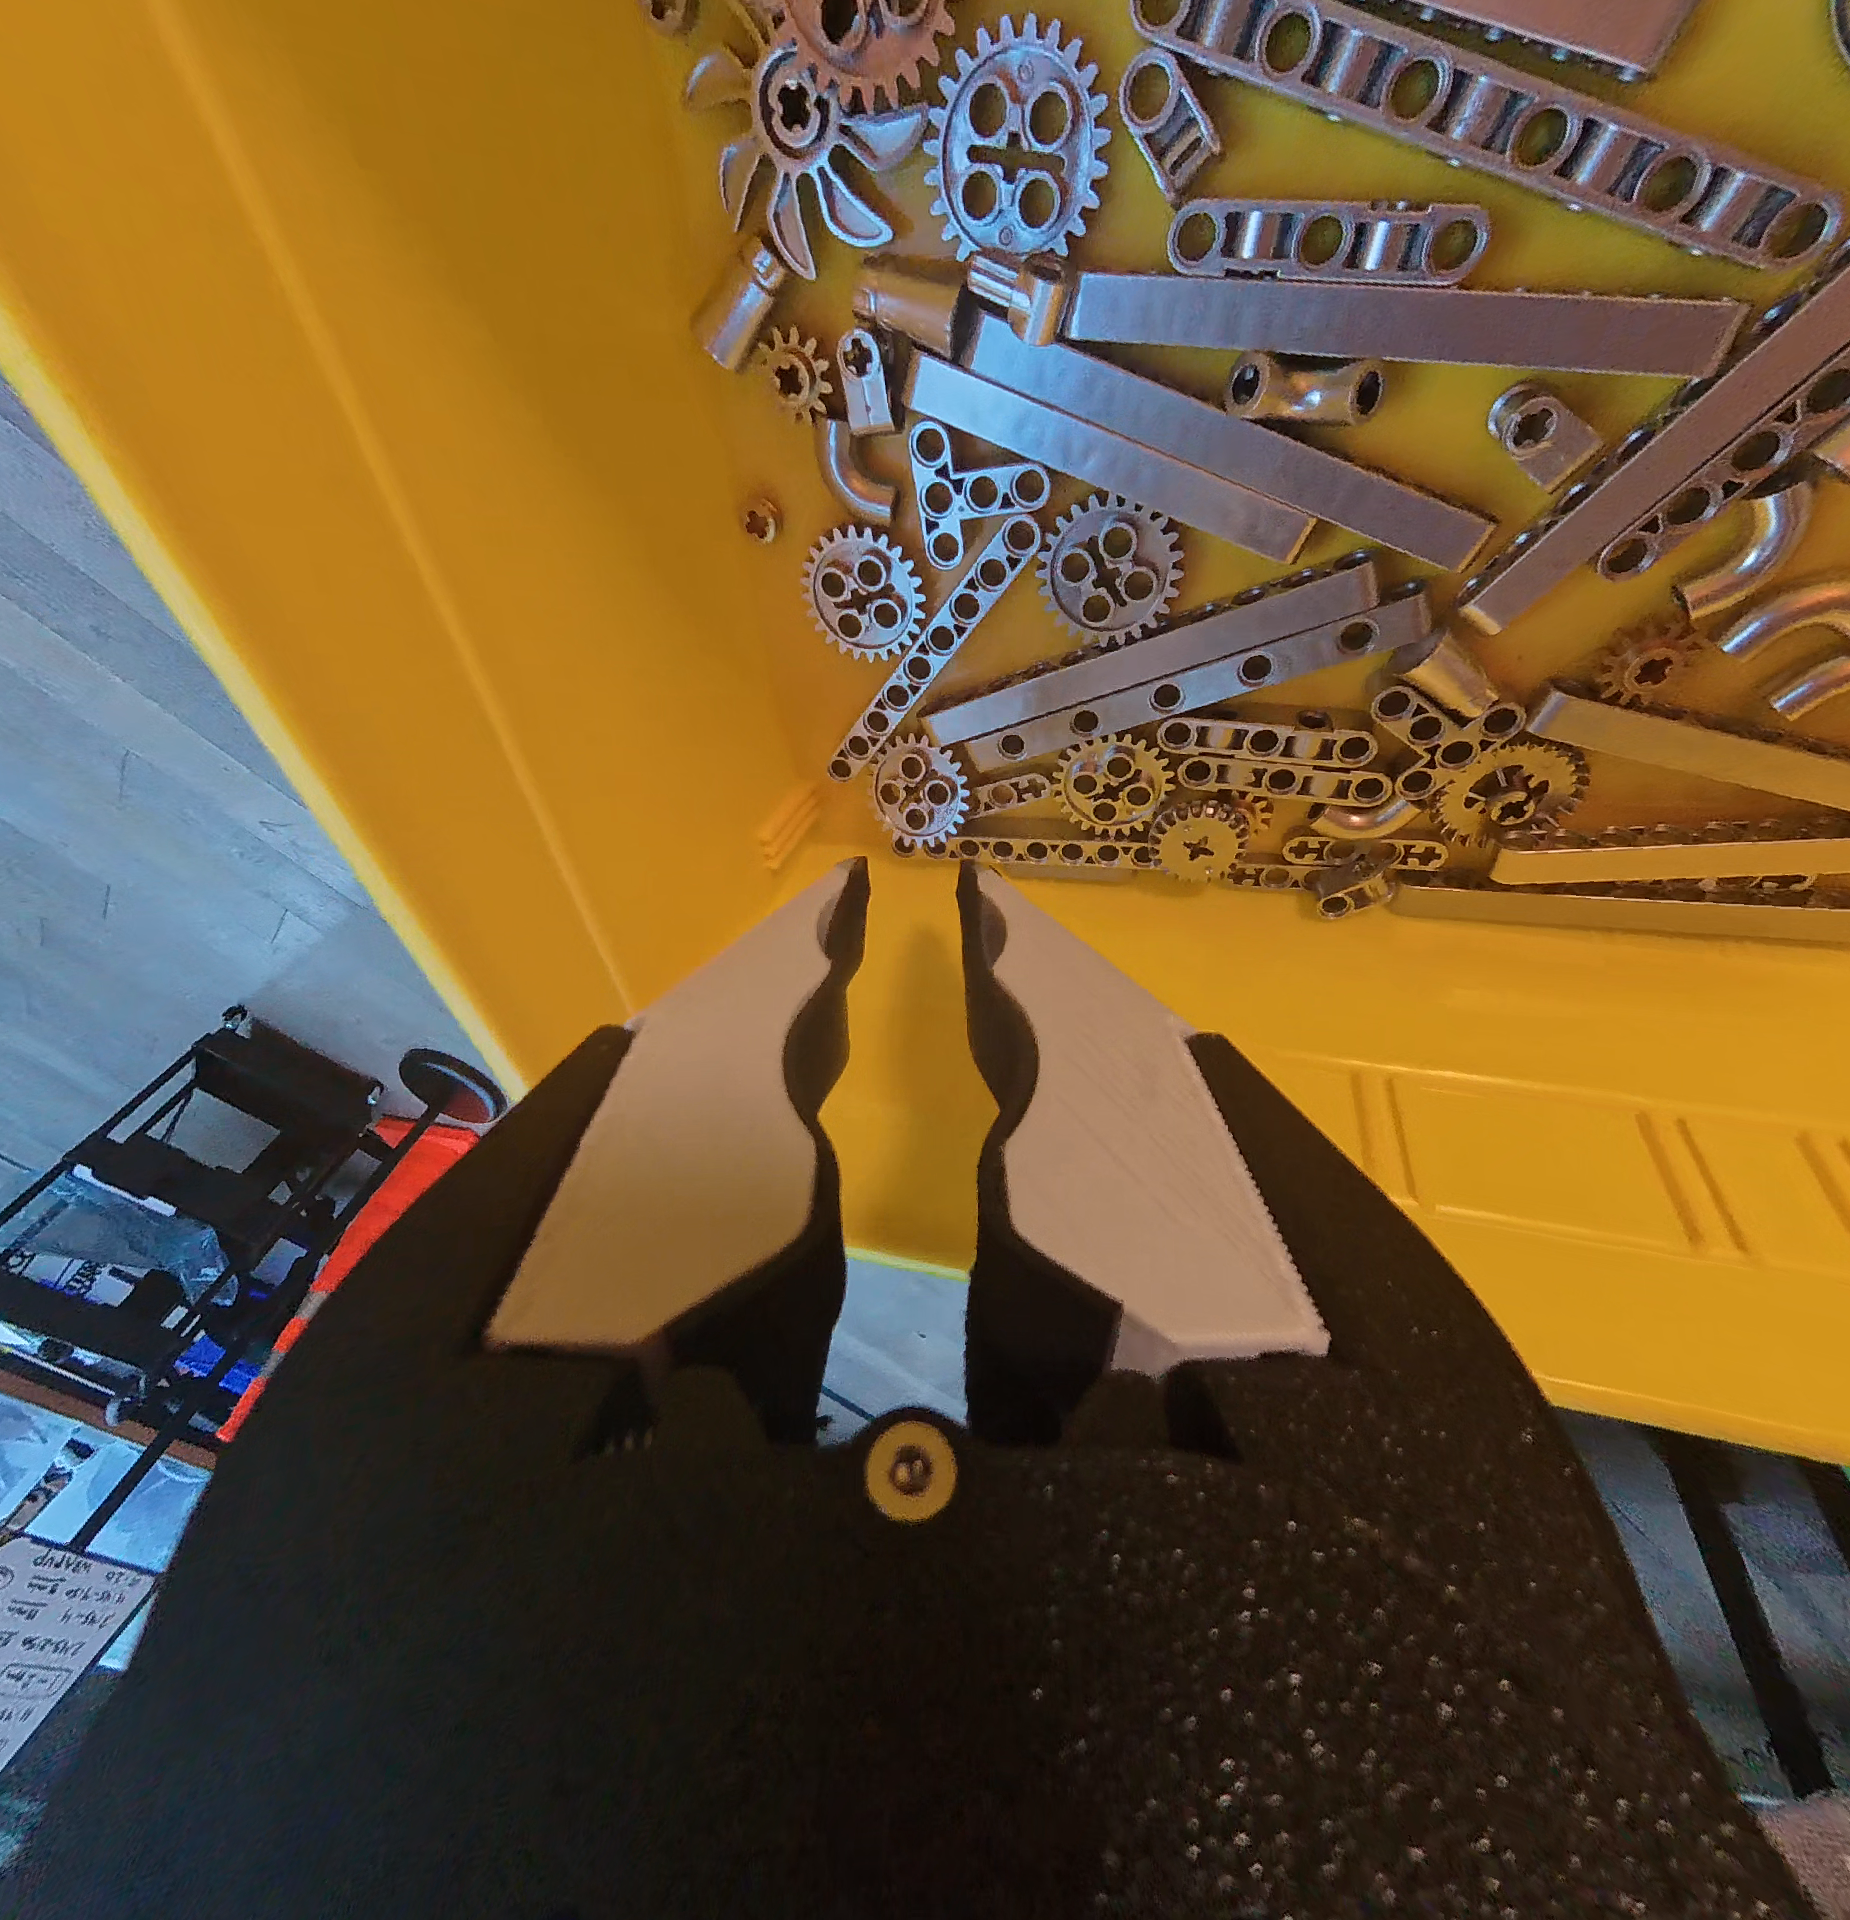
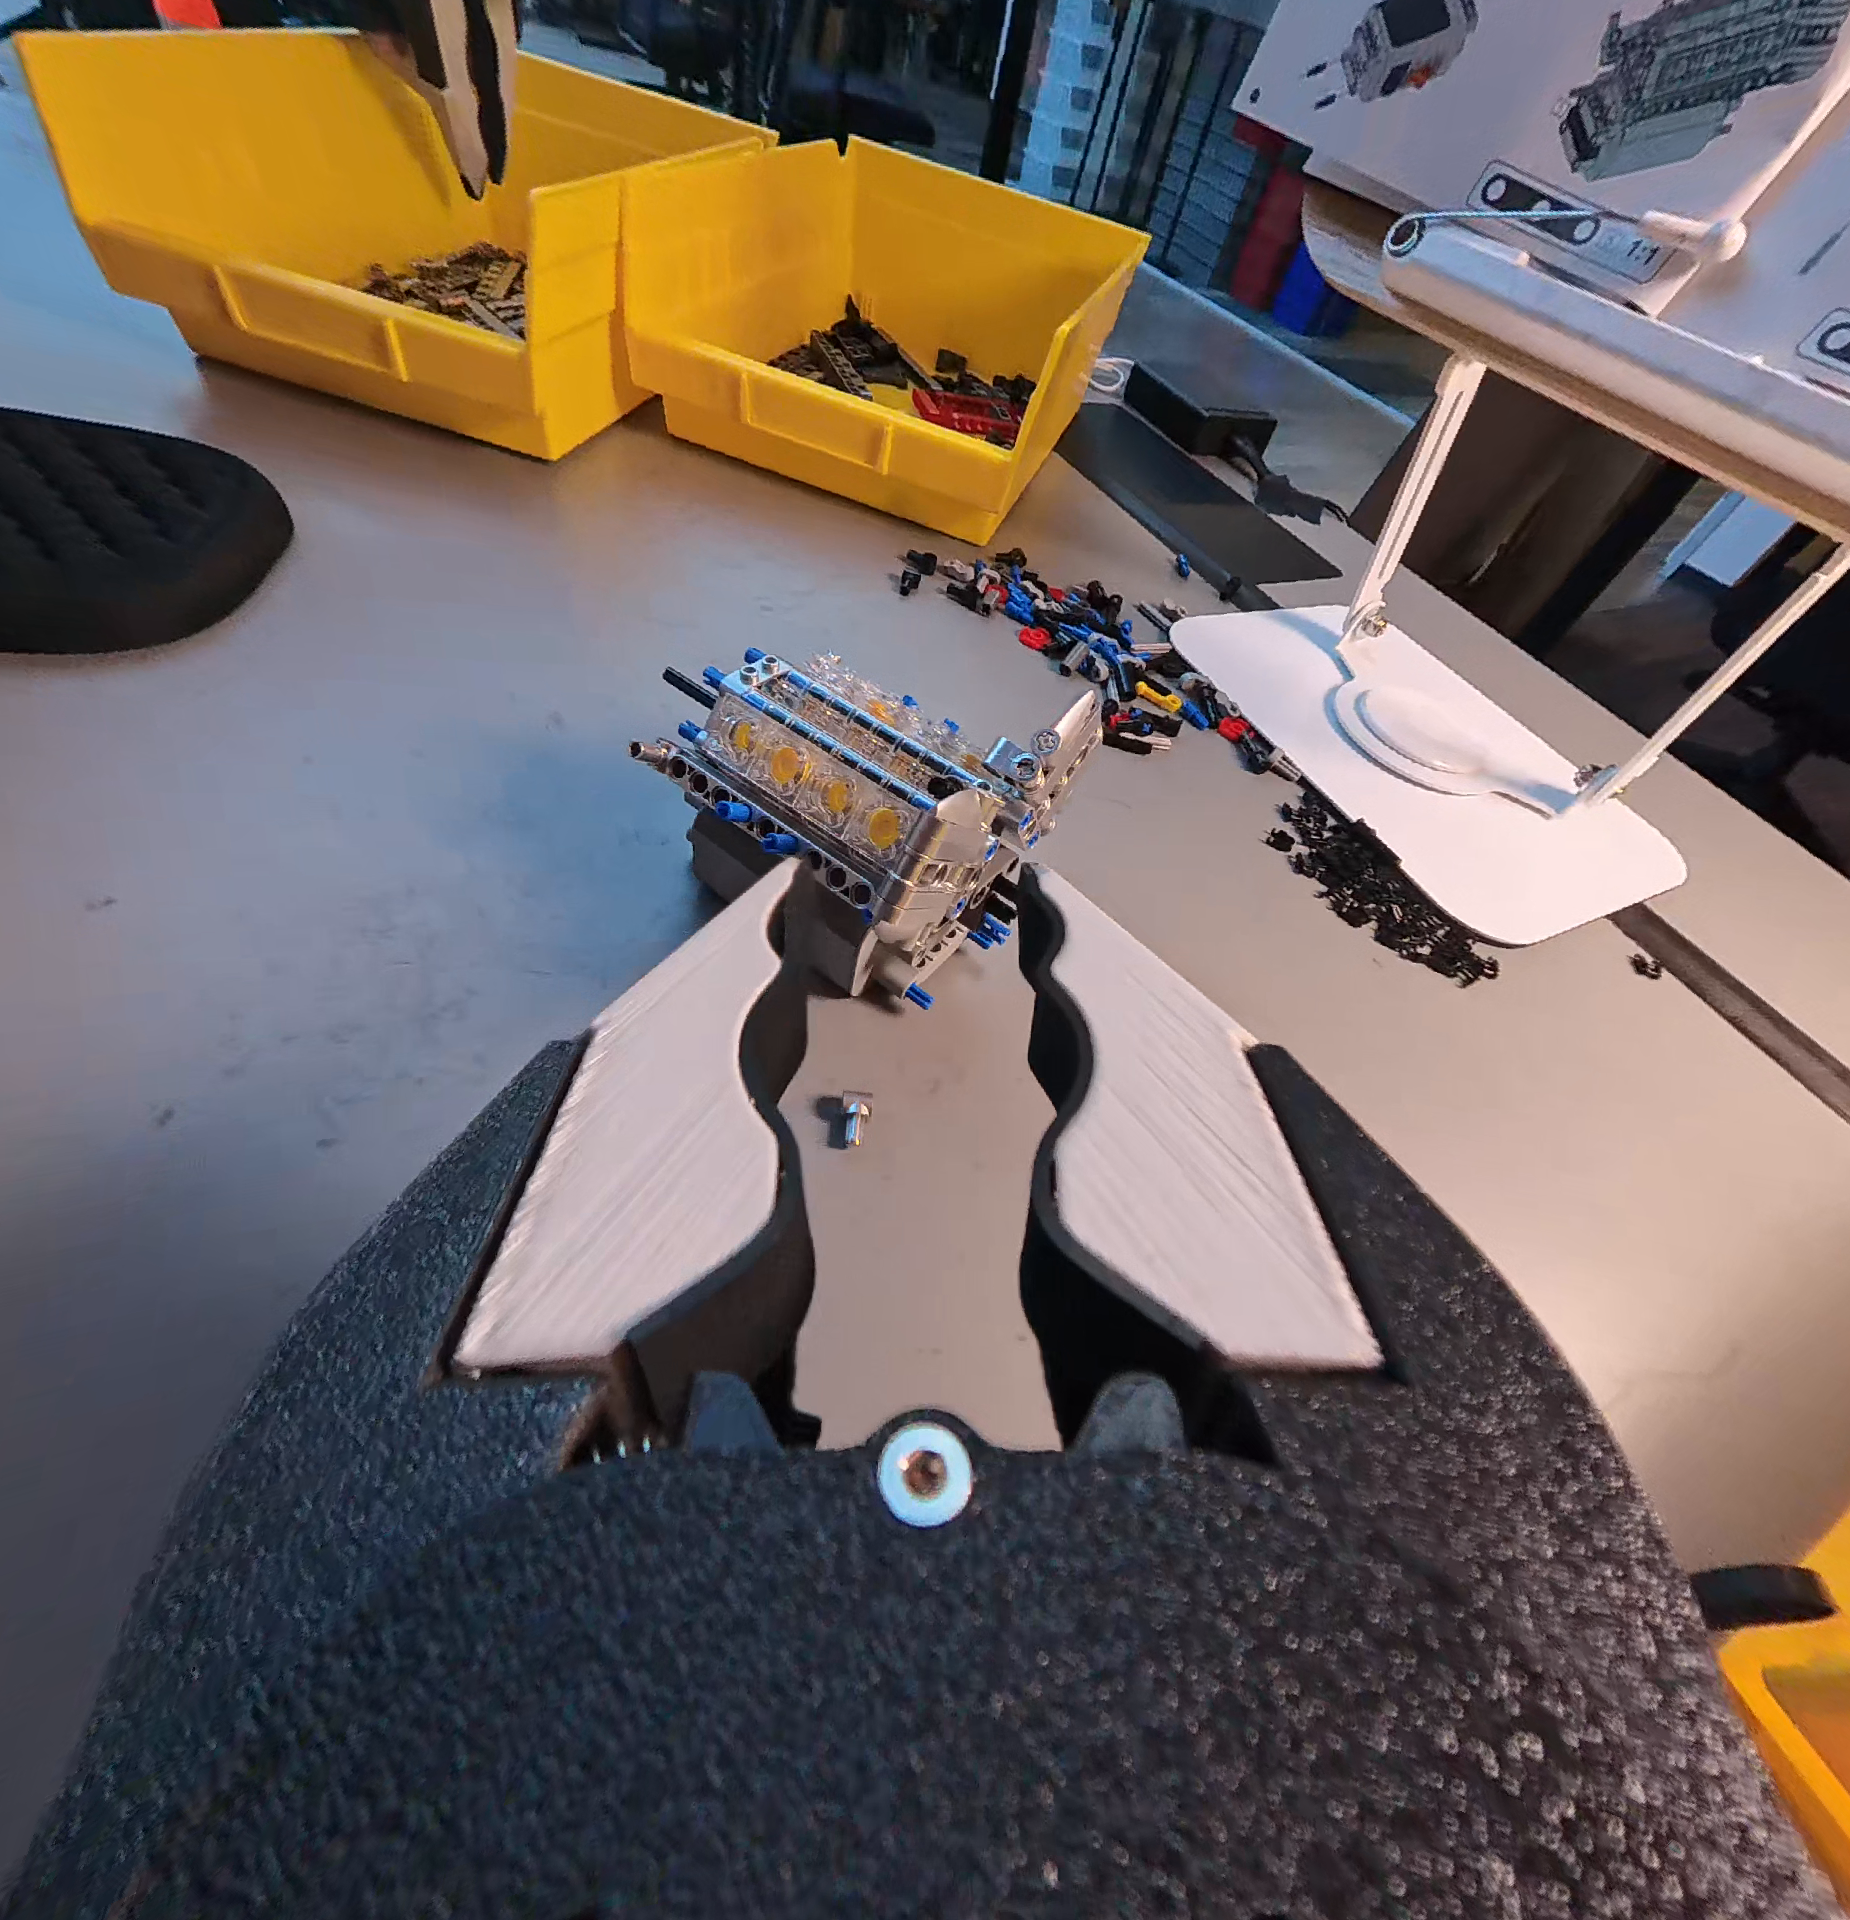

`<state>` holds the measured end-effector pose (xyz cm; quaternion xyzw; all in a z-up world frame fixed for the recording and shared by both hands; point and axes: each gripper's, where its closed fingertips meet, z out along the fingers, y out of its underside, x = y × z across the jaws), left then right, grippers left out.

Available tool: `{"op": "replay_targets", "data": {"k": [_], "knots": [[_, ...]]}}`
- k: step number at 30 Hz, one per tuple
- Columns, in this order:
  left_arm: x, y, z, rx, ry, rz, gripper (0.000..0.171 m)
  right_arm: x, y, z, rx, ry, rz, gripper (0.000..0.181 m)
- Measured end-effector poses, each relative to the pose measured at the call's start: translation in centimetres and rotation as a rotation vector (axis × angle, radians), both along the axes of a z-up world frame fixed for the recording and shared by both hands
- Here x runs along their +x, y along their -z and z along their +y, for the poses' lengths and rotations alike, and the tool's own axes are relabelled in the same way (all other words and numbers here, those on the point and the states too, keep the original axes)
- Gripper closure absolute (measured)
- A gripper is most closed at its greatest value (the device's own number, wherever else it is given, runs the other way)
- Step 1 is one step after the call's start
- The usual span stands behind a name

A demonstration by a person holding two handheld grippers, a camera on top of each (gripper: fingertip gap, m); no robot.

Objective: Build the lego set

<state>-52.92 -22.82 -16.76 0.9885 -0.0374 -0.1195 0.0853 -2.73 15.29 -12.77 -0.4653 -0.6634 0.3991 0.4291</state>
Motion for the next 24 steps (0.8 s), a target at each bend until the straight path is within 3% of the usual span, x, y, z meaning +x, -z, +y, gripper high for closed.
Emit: {"op": "replay_targets", "data": {"k": [10, 24], "knots": [[-0.3, 1.4, 0.5, 0.012, 0.003, -0.025, 0.156, 0.8, -1.3, -2.2, 0.02, -0.129, 0.03, 0.119], [0.8, 1.8, 5.6, 0.177, 0.023, -0.093, 0.152, 1.3, -1.5, -1.8, 0.038, -0.117, 0.038, 0.126]]}}
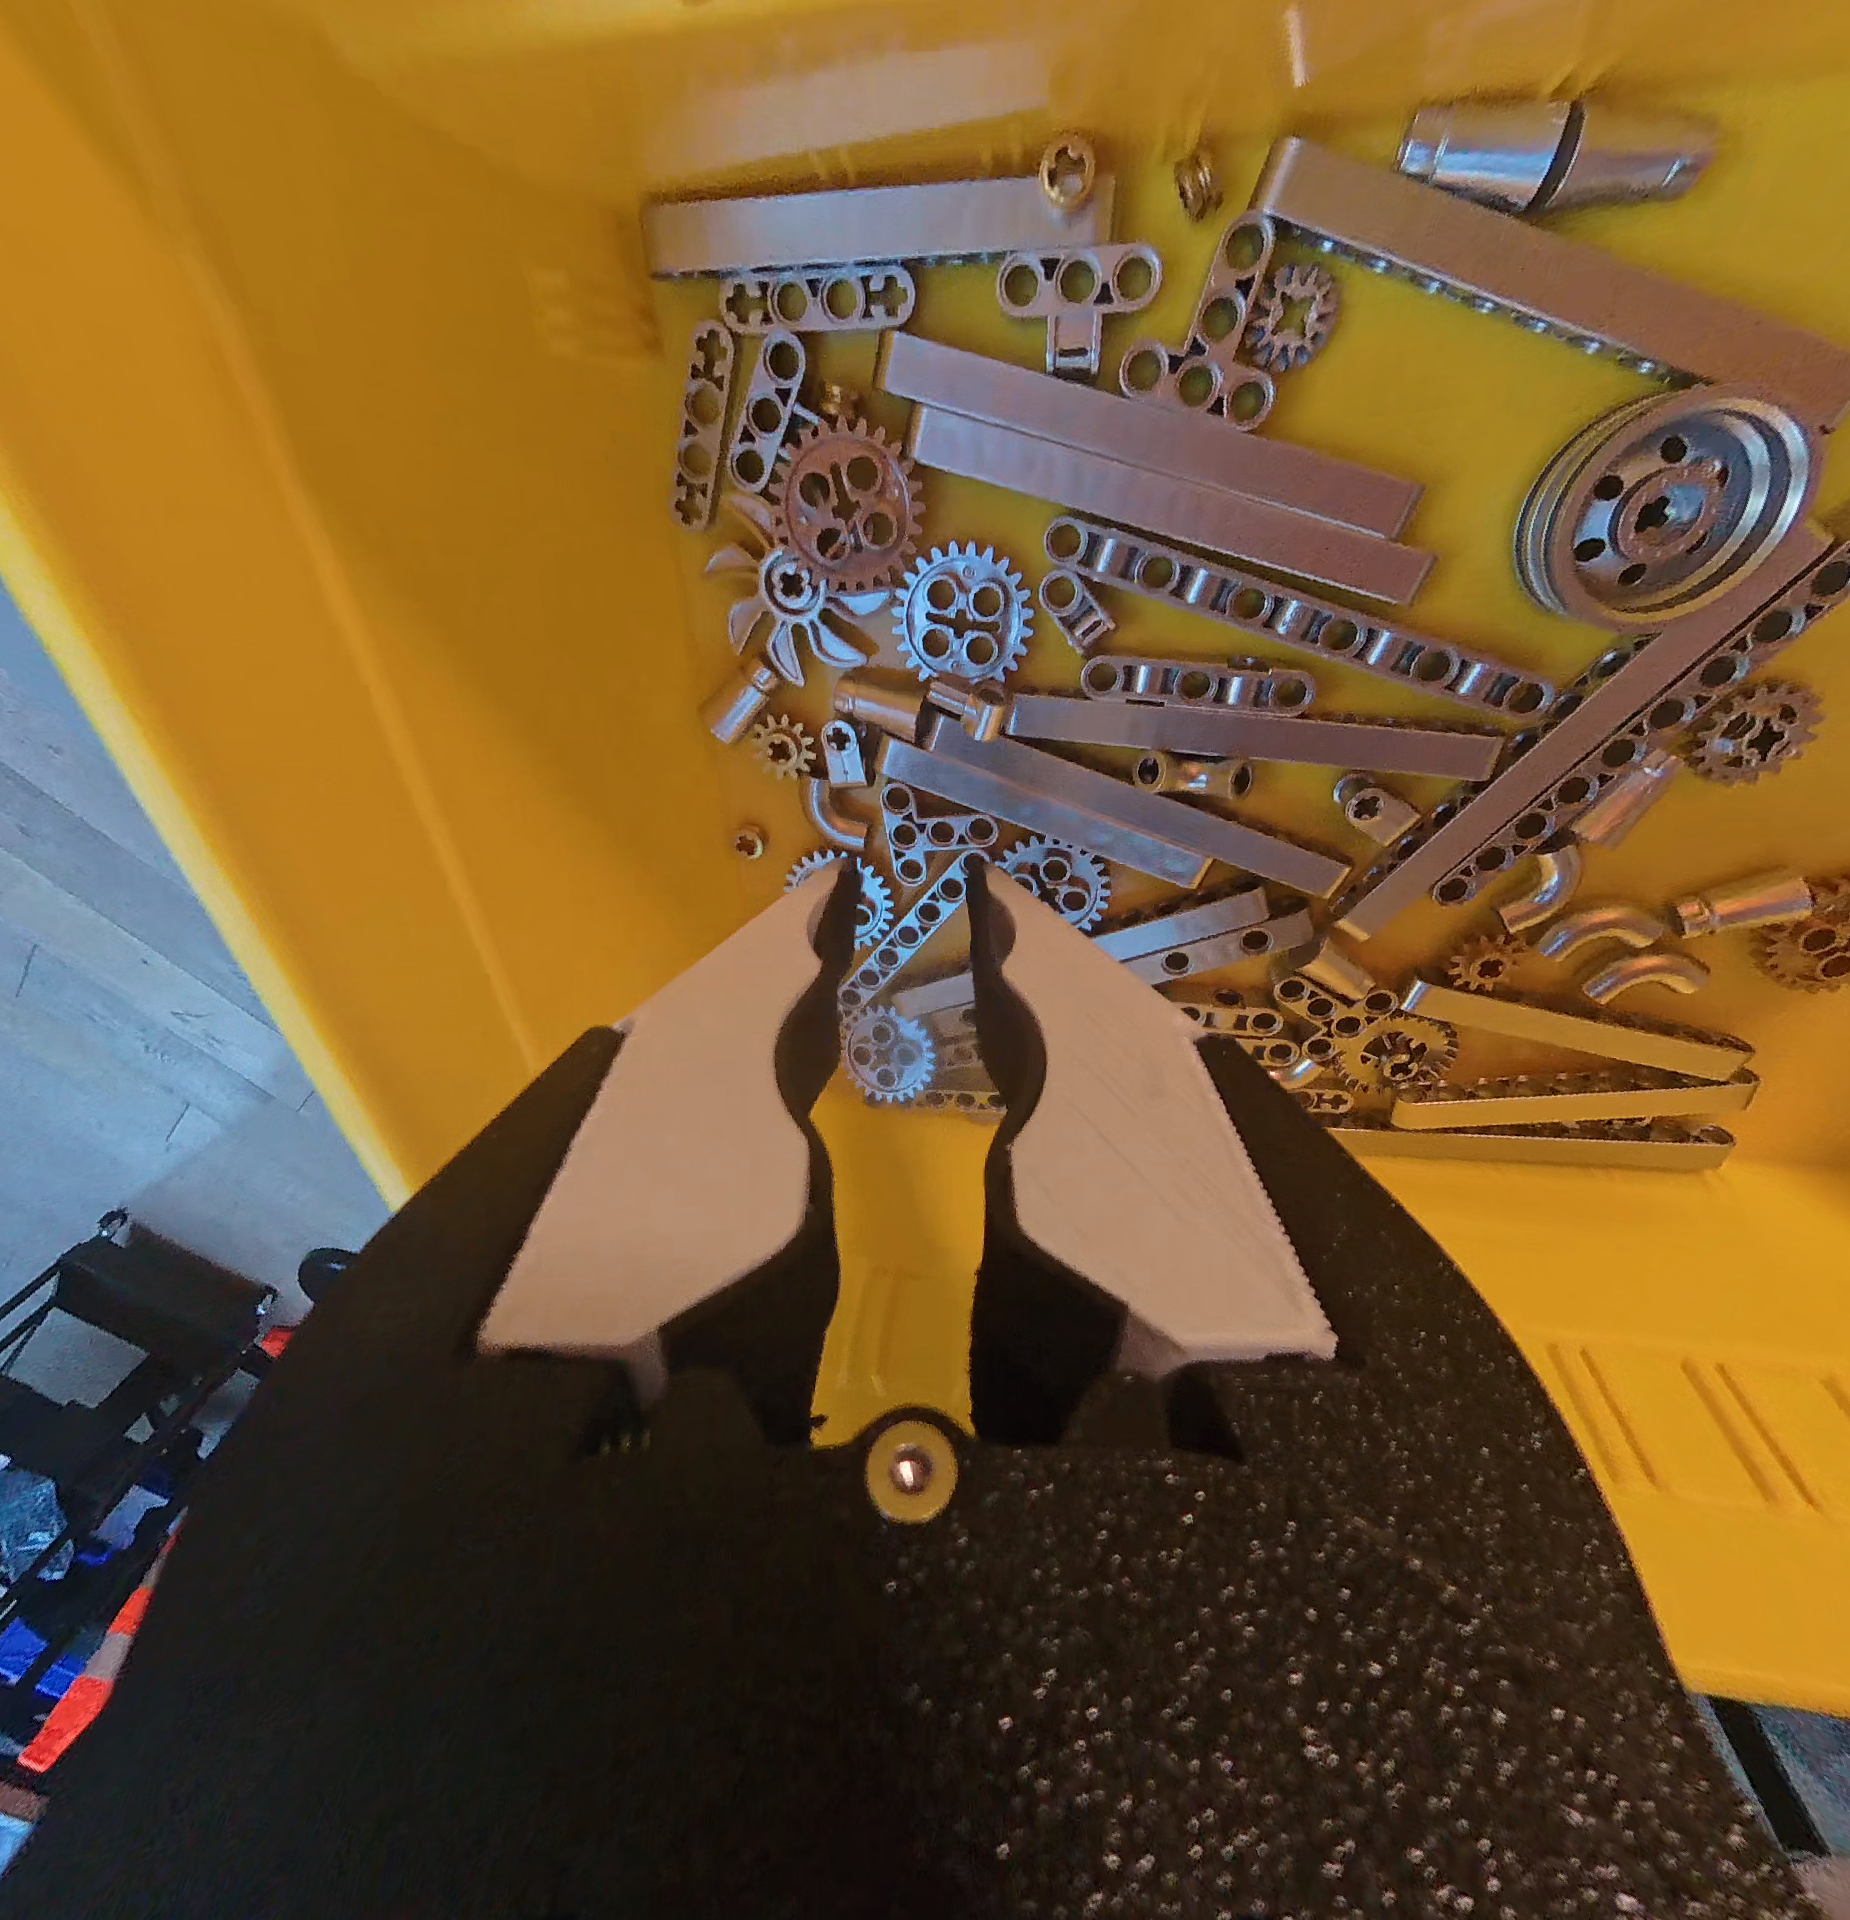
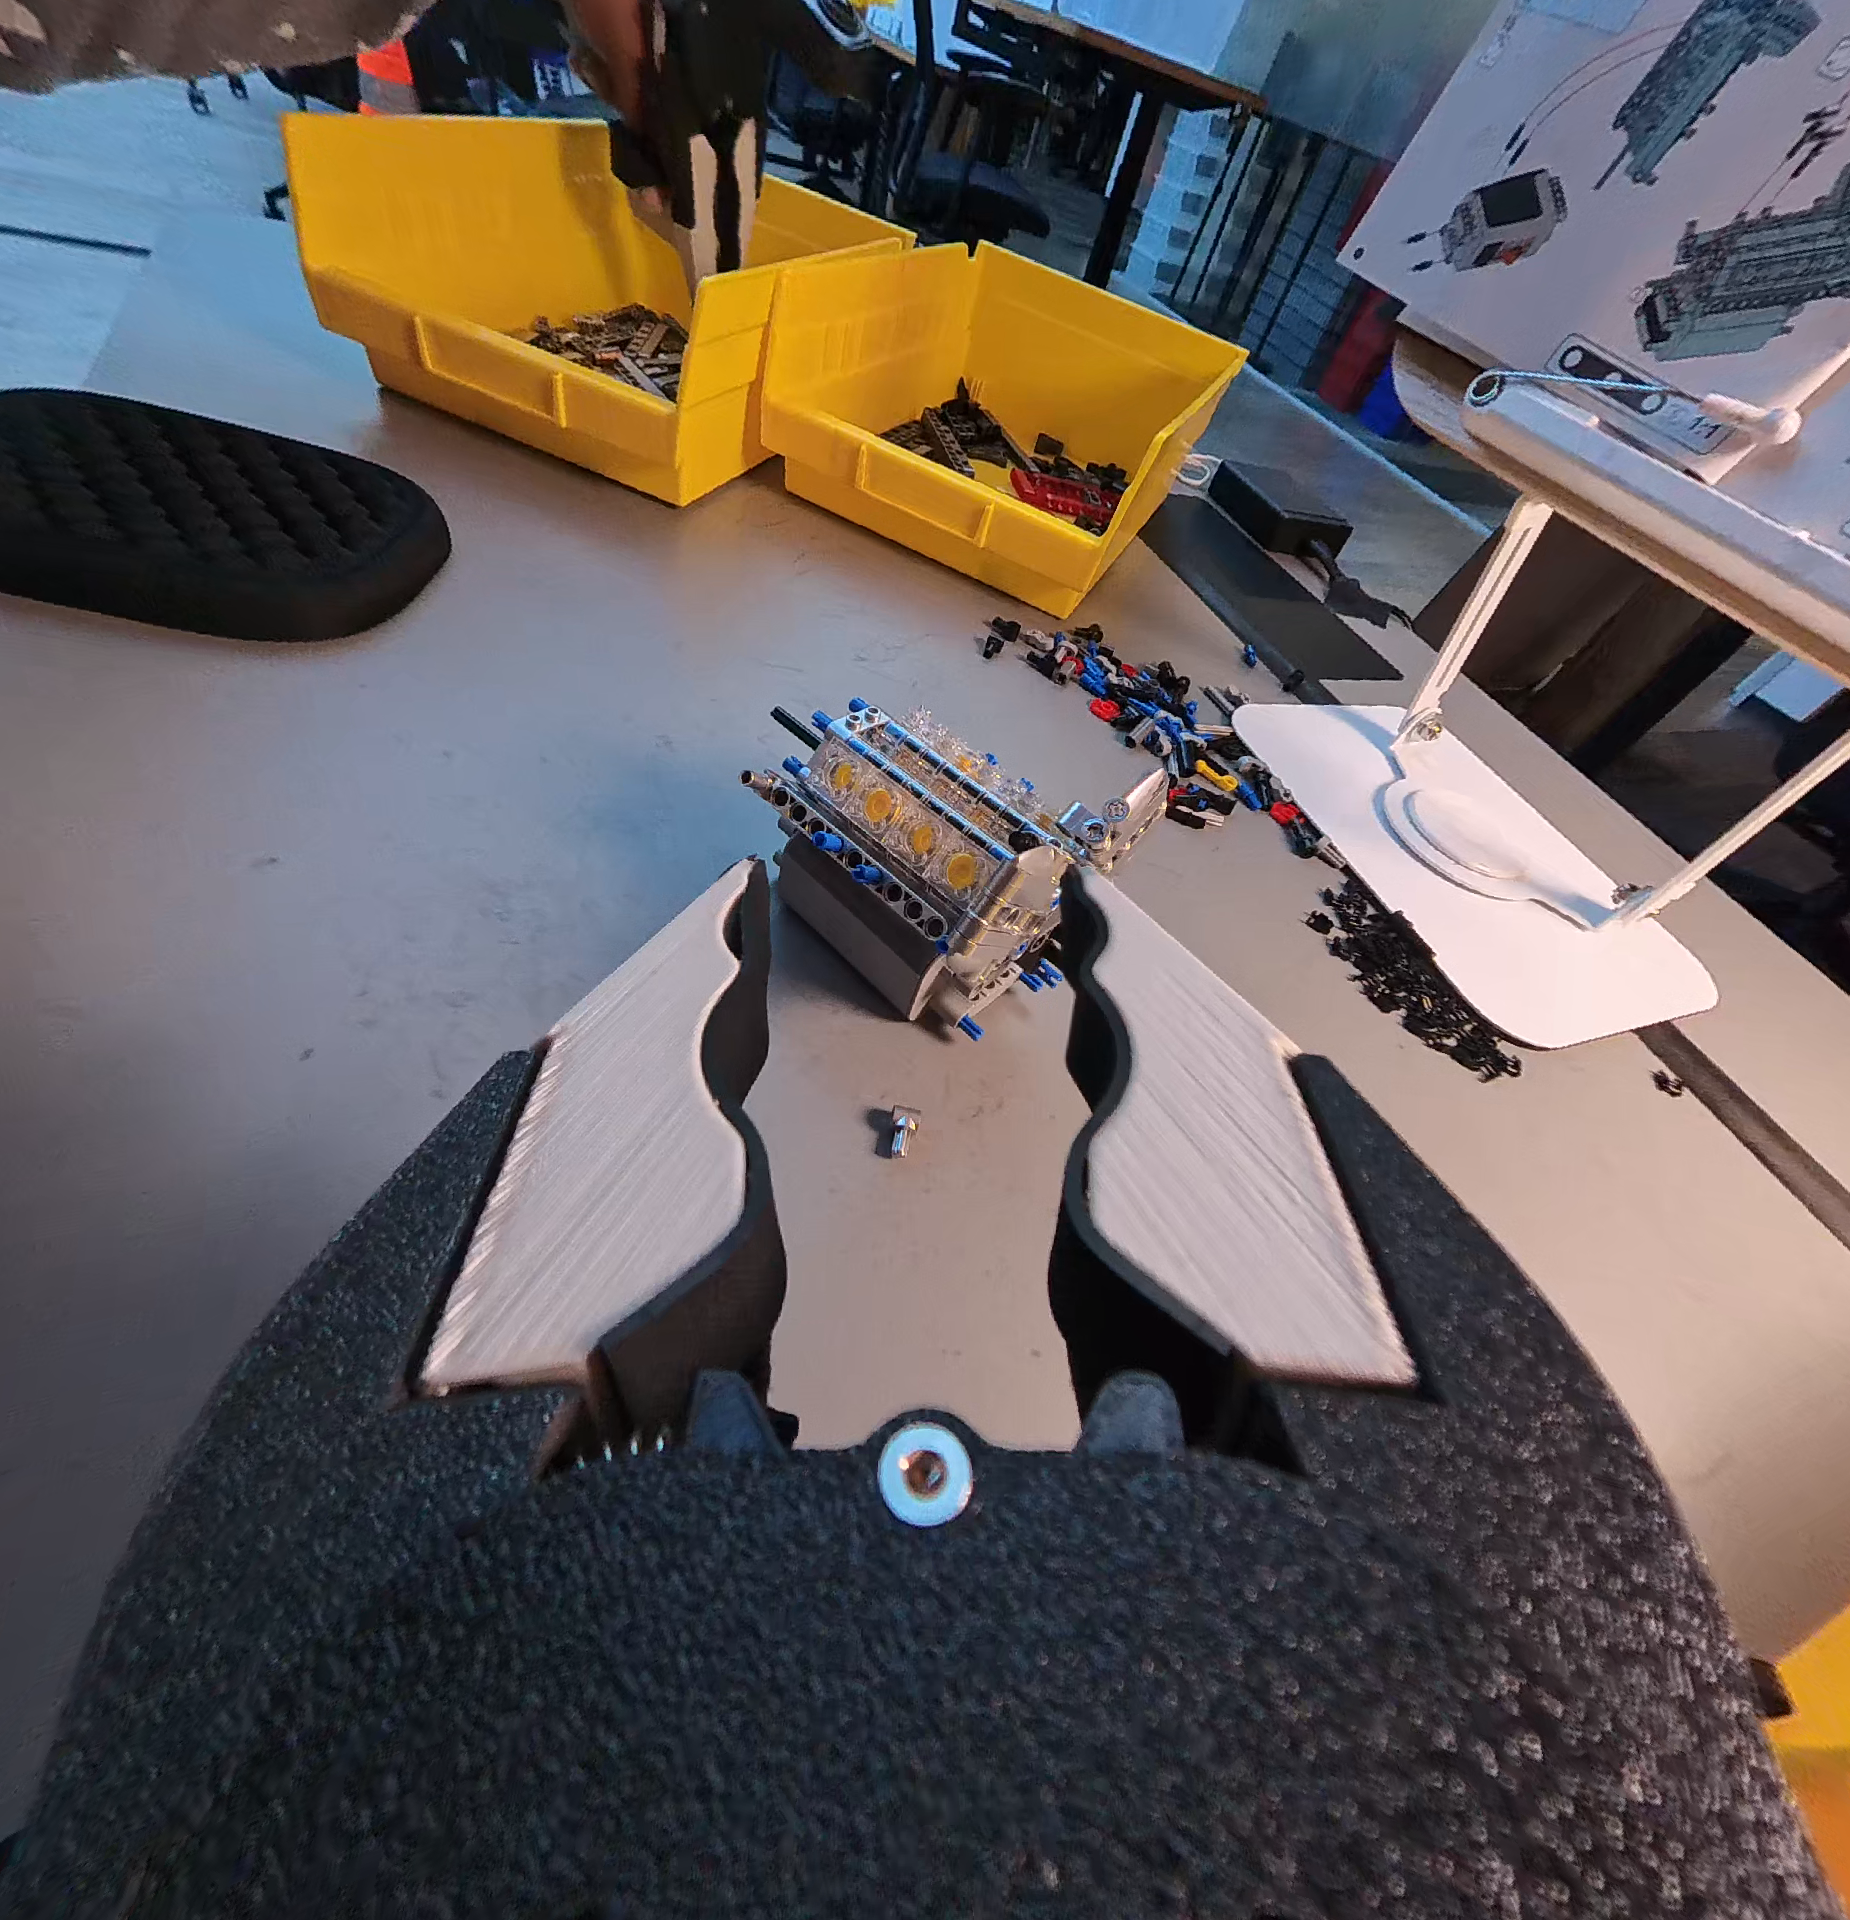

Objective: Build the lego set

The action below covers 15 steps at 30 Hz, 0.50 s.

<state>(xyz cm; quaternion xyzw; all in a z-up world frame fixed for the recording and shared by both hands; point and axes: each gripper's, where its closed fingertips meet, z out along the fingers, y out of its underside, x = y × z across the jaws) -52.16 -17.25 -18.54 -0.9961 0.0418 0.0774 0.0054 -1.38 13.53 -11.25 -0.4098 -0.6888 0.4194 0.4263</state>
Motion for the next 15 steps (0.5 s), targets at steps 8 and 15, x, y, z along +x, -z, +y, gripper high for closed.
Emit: {"op": "replay_targets", "data": {"k": [8, 15], "knots": [[1.0, 0.3, 1.6, 0.006, 0.044, -0.017, 0.152, 0.0, 0.0, 0.2, -0.004, 0.007, 0.0, 0.128], [1.2, 0.4, 2.3, 0.008, 0.056, -0.018, 0.152, -0.1, 0.3, 0.4, 0.001, 0.018, -0.01, 0.131]]}}
